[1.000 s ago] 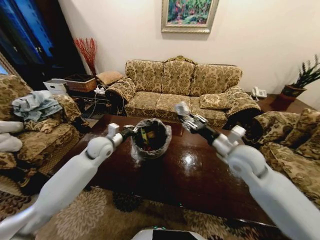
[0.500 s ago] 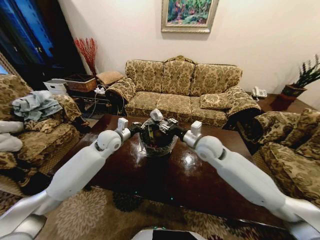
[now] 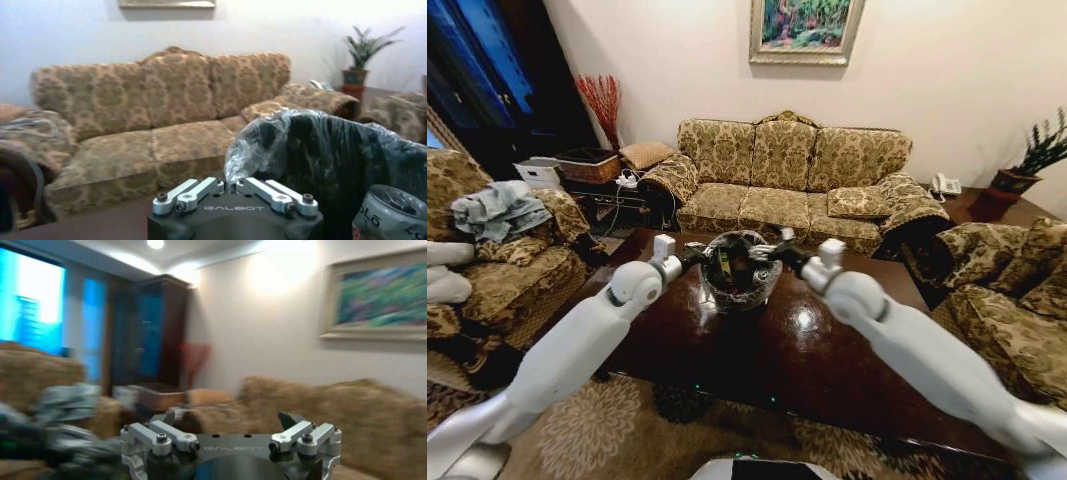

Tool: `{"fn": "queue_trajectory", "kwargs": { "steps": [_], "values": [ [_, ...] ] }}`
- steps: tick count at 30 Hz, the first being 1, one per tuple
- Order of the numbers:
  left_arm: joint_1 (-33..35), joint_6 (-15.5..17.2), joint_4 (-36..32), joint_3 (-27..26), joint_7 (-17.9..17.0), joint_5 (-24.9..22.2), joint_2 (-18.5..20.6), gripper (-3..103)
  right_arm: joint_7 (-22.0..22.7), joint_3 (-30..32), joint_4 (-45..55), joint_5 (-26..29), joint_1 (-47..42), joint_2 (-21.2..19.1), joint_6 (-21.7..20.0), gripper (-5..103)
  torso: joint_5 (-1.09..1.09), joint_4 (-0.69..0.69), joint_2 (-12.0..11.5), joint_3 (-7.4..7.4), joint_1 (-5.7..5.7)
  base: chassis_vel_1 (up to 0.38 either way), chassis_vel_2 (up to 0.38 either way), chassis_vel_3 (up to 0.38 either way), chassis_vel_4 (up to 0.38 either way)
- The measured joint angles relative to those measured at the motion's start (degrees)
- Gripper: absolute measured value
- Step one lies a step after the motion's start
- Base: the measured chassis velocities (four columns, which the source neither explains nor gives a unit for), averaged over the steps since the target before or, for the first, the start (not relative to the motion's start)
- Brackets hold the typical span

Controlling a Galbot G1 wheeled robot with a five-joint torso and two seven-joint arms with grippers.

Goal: Move to the front of the table and place the trash on the table into the trash bin.

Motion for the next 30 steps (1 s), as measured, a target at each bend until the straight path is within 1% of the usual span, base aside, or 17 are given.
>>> {"fn": "queue_trajectory", "kwargs": {
  "steps": [1, 2, 4, 6, 7, 8, 10, 11, 12, 14, 15, 16, 18, 20, 26, 29, 30],
  "values": [
    [1.97, -0.04, -0.99, -2.6, -0.01, 0.4, -0.22, 3, 1.44, 4.95, 2.4, -0.66, -5.17, -1.16, -0.38, 100, 0.02, 0.0, 0.0, 0.0, 0.0, 0.0, 0.0, 0.0, 0.0],
    [1.97, -0.04, -0.99, -2.6, -0.01, 0.4, -0.22, 3, 1.44, 4.95, 2.4, -0.66, -5.17, -1.16, -0.38, 100, 0.02, 0.0, 0.0, 0.0, 0.0, 0.0, 0.0, 0.0, 0.0],
    [6.56, -0.03, -3.67, -7.97, 0.86, 1.98, -0.85, 3, 3.79, 15.84, 6.6, -2.64, -15.88, -1.2, -3.5, 100, 0.05, 0.01, 0.01, -0.01, -0.01, 0.0, 0.0, 0.0, 0.0],
    [11.88, -0.03, -6.69, -13.1, 2.32, 4.04, -1.82, 3, 5.06, 25.96, 10.44, -4.91, -27.03, 1.21, -6.72, 100, 0.0, 0.01, 0.01, -0.01, 0.0, 0.0, 0.0, 0.0, 0.0],
    [15.67, -0.23, -8.58, -16.2, 2.85, 5.11, -2.54, 3, 4.86, 31.58, 12.71, -7.35, -35.17, 4.42, -7.84, 100, 0.03, 0.0, 0.01, -0.01, 0.0, 0.0, 0.0, 0.0, 0.0],
    [15.67, -0.23, -8.58, -16.2, 2.85, 5.11, -2.54, 3, 4.86, 31.58, 12.71, -7.35, -35.17, 4.42, -7.84, 100, 0.03, 0.0, 0.01, -0.01, 0.0, 0.0, 0.0, 0.0, 0.0],
    [21.58, -1.44, -10.88, -20.24, 3.94, 6.75, -3.81, 3, 1.97, 36.6, 15.14, -12.54, -44.98, 10.95, -7.45, 100, 0.02, 0.01, 0.01, -0.01, 0.0, 0.0, 0.0, 0.0, 0.0],
    [25.47, -2.5, -12.29, -22.85, 4.89, 7.94, -4.77, 3, -0.18, 37.76, 15.53, -16.79, -50.3, 15.98, -6.19, 100, 0.0, 0.01, 0.01, -0.01, -0.01, 0.0, 0.0, 0.0, 0.0],
    [25.47, -2.5, -12.29, -22.85, 4.89, 7.94, -4.77, 3, -0.18, 37.76, 15.53, -16.79, -50.3, 15.98, -6.19, 100, 0.0, 0.01, 0.01, -0.01, -0.01, 0.0, 0.0, 0.0, 0.0],
    [29.06, -3.78, -13.74, -25.73, 5.75, 8.97, -5.73, 3, -1.7, 36.81, 15.84, -21.84, -55.65, 21.72, -4.24, 100, 0.0, 0.01, 0.02, -0.01, -0.01, 0.02, -0.023, -0.027, 0.017],
    [30.78, -4.46, -14.6, -27.4, 6.42, 9.35, -6.34, 3, -2.31, 34.69, 15.84, -25.52, -58.22, 25.07, -3.22, 100, 0.03, 0.0, 0.01, -0.01, -0.01, 0.056, -0.054, -0.054, 0.057],
    [30.78, -4.46, -14.6, -27.4, 6.42, 9.35, -6.34, 3, -2.31, 34.69, 15.84, -25.52, -58.22, 25.07, -3.22, 100, 0.03, 0.0, 0.01, -0.01, -0.01, 0.056, -0.054, -0.054, 0.057],
    [32.38, -5.09, -15.82, -29.13, 7.28, 9.57, -7.4, 3, -3.18, 30.6, 15.81, -31.75, -59.95, 27.89, -1.7, 100, 0.0, 0.0, 0.01, 0.0, 0.0, 0.098, -0.081, -0.1, 0.079],
    [33.15, -5.42, -16.71, -30.0, 7.62, 9.57, -8.35, 3, -3.42, 28.22, 15.73, -34.14, -60.17, 28.35, -1.48, 100, 0.01, 0.01, 0.01, 0.01, 0.02, 0.119, -0.128, -0.147, 0.139],
    [33.96, -5.93, -17.61, -30.78, 8.16, 9.57, -10.1, 3, -4.33, 27.41, 15.57, -34.94, -61.29, 27.73, -2.08, 100, 0.02, 0.01, 0.0, 0.01, 0.02, 0.241, -0.162, -0.234, 0.19],
    [34.35, -6.21, -17.95, -31.37, 8.45, 9.56, -10.72, 3, -4.46, 27.52, 15.53, -35.27, -62.07, 27.65, -2.06, 100, -0.02, 0.02, 0.01, 0.0, 0.0, 0.359, -0.185, -0.363, 0.192],
    [34.59, -6.29, -18.27, -31.81, 8.68, 9.44, -10.91, 3, -4.63, 27.41, 15.47, -35.62, -62.36, 27.78, -2.02, 100, 0.07, 0.02, 0.0, 0.01, 0.0, 0.418, -0.146, -0.449, 0.159]
  ]
}}
